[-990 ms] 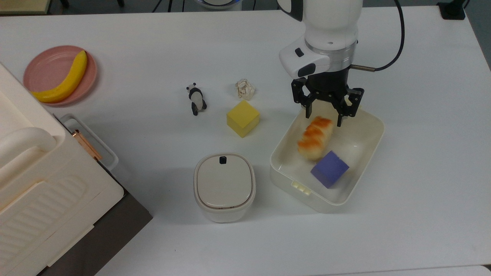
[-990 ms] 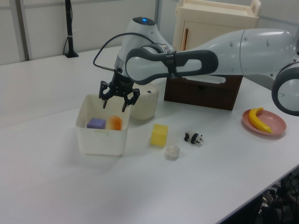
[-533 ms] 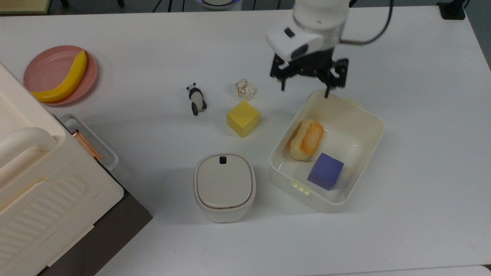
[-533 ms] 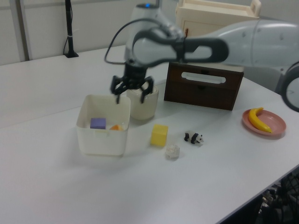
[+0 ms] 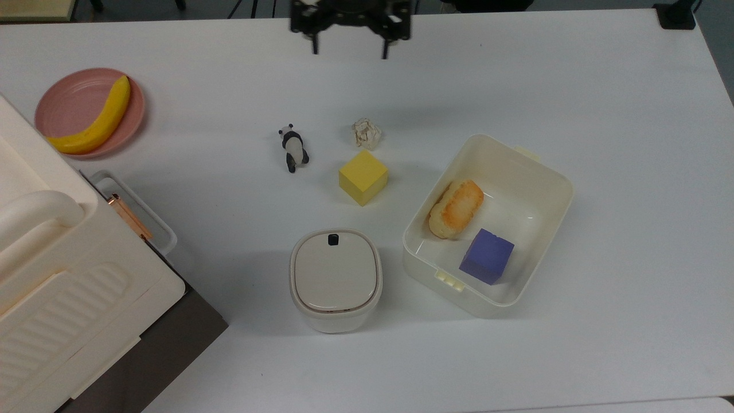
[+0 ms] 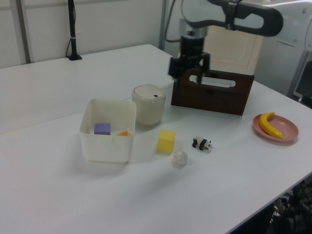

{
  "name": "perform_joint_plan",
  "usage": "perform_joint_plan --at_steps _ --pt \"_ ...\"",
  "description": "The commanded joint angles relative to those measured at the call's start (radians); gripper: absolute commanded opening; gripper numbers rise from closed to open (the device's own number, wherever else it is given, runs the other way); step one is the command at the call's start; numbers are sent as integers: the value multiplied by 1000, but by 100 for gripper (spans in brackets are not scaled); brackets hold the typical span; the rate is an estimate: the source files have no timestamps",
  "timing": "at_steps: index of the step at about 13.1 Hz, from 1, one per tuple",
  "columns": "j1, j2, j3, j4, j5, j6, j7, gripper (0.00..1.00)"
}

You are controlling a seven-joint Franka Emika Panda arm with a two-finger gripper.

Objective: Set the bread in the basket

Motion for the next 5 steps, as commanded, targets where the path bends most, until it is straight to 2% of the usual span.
perform_joint_plan --at_steps 1,3,5 --pt "8 -28 -108 -43 22 -1 -108 100" --pt "4 -27 -142 -35 19 5 -95 100" --pt "4 -27 -140 -38 7 5 -60 100"
